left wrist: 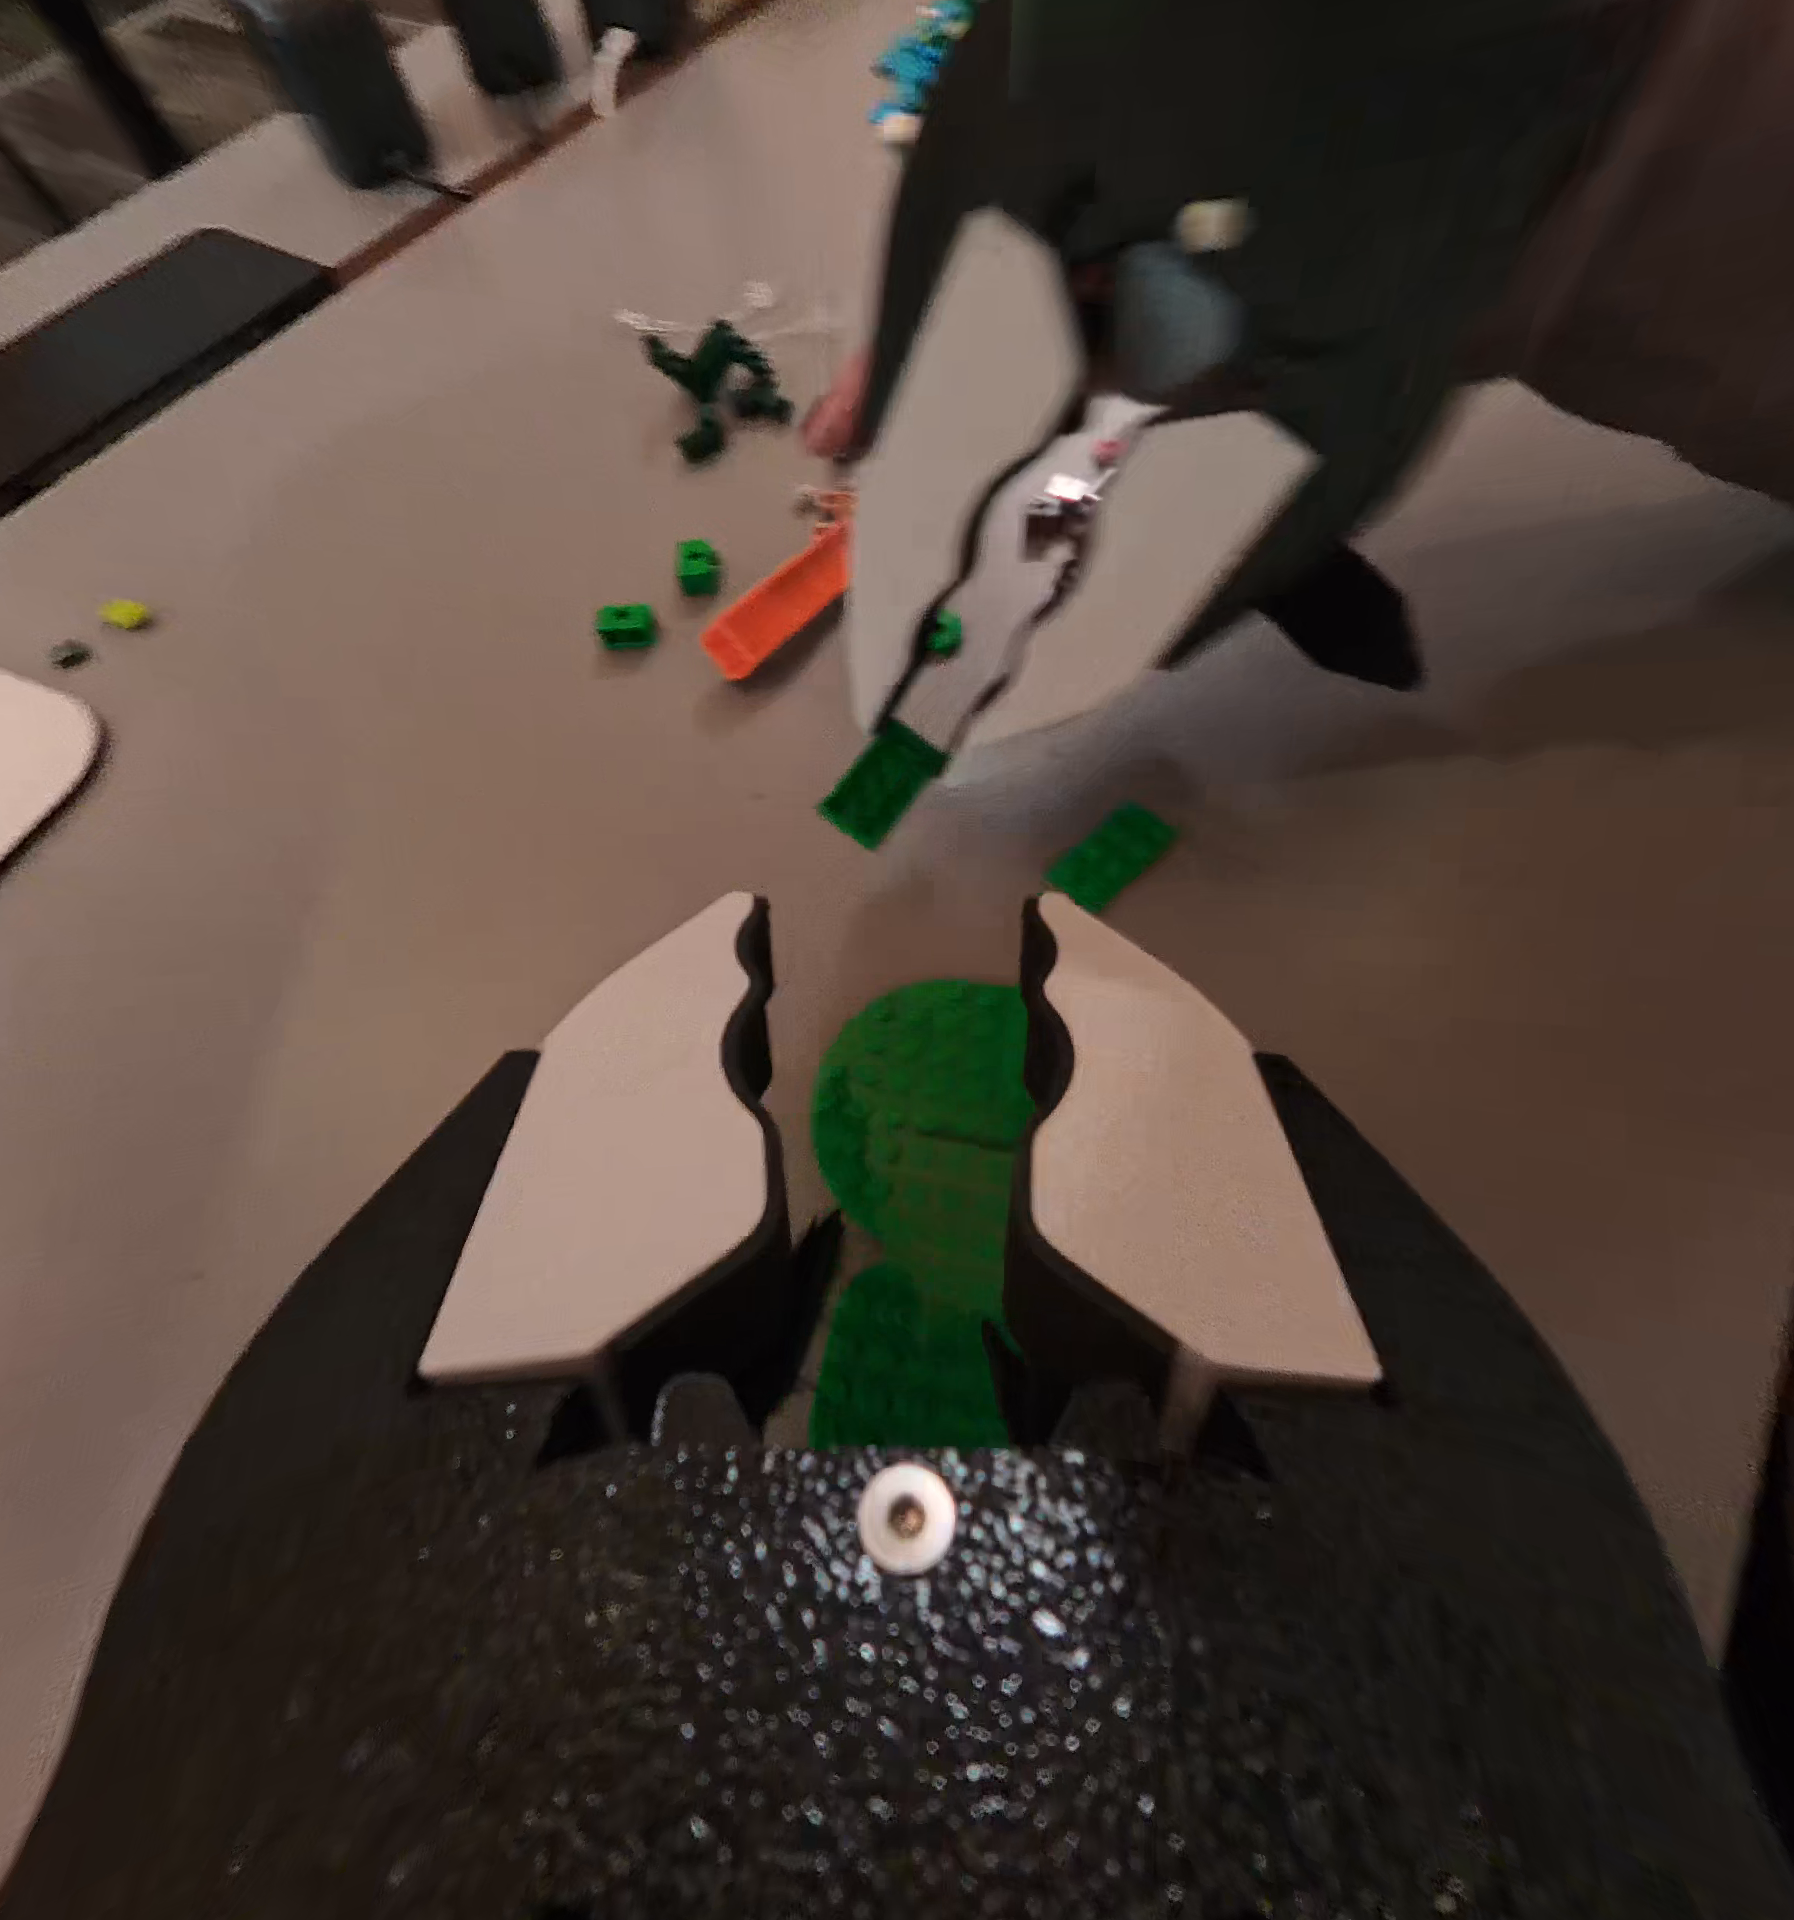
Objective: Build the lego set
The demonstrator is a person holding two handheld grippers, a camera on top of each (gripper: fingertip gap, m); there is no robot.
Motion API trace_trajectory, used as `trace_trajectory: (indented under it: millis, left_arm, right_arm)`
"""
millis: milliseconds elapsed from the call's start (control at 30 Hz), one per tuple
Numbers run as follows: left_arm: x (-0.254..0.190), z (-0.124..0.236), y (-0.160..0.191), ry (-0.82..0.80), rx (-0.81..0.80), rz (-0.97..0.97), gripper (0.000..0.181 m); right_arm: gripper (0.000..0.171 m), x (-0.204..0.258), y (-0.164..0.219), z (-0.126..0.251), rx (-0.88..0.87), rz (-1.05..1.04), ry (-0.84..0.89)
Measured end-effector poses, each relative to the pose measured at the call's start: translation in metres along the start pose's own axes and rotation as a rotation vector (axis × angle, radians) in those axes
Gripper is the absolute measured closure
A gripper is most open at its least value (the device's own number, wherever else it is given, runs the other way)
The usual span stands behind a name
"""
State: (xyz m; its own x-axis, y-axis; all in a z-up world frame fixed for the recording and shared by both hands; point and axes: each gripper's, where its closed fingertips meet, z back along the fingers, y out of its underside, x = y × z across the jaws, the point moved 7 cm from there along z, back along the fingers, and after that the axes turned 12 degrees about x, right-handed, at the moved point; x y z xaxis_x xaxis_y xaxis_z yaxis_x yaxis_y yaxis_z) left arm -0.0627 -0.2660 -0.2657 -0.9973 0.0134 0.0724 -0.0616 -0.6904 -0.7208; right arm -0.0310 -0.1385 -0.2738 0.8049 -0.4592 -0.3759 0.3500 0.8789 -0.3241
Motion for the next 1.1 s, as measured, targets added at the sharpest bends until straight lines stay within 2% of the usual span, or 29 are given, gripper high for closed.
trace_trajectory:
  millis: [33, 100, 233, 300, 367, 433, 500, 633, 733, 833, 900, 933, 1033, 1100]
  left_arm:
    - [0.003, -0.002, 0.000, -0.020, -0.010, 0.025, 0.134]
    - [0.002, -0.006, 0.001, 0.030, -0.020, 0.053, 0.131]
    - [-0.006, -0.013, -0.002, 0.153, -0.057, 0.080, 0.131]
    - [-0.009, -0.015, -0.003, 0.182, -0.068, 0.079, 0.145]
    - [-0.014, -0.015, -0.005, 0.222, -0.096, 0.060, 0.172]
    - [-0.017, -0.014, -0.006, 0.192, -0.119, 0.010, 0.176]
    - [-0.018, -0.010, -0.005, 0.014, -0.159, -0.167, 0.177]
    - [-0.031, 0.000, -0.005, -0.376, -0.184, -0.664, 0.177]
    - [-0.044, 0.000, -0.004, -0.493, -0.190, -0.895, 0.176]
    - [-0.055, 0.001, -0.003, -0.553, -0.202, -1.047, 0.177]
    - [-0.057, 0.001, -0.003, -0.578, -0.195, -1.096, 0.177]
    - [-0.059, 0.002, -0.002, -0.565, -0.210, -1.099, 0.177]
    - [-0.061, 0.004, 0.000, -0.535, -0.250, -1.053, 0.176]
    - [-0.056, 0.004, 0.000, -0.489, -0.236, -0.968, 0.175]
  right_arm:
    - [0.157, 0.006, -0.004, 0.007, -0.045, 0.102, 0.064]
    - [0.157, 0.018, -0.011, 0.020, -0.117, 0.299, 0.208]
    - [0.157, 0.035, -0.013, 0.031, -0.104, 0.584, 0.447]
    - [0.157, 0.040, -0.014, 0.034, -0.099, 0.655, 0.520]
    - [0.157, 0.042, -0.015, 0.036, -0.074, 0.712, 0.585]
    - [0.162, 0.044, -0.014, 0.038, -0.069, 0.767, 0.629]
    - [0.156, 0.047, -0.011, 0.043, -0.113, 0.692, 0.487]
    - [0.141, 0.041, -0.015, 0.059, -0.324, 0.218, -0.070]
    - [0.128, 0.031, -0.018, 0.060, -0.336, 0.007, -0.294]
    - [0.123, 0.030, -0.014, 0.047, -0.204, -0.048, -0.389]
    - [0.142, 0.034, -0.016, 0.044, -0.229, -0.036, -0.455]
    - [0.155, 0.033, -0.016, 0.043, -0.235, -0.028, -0.443]
    - [0.155, 0.033, -0.016, 0.044, -0.277, -0.042, -0.498]
    - [0.156, 0.030, -0.013, 0.042, -0.273, -0.052, -0.468]
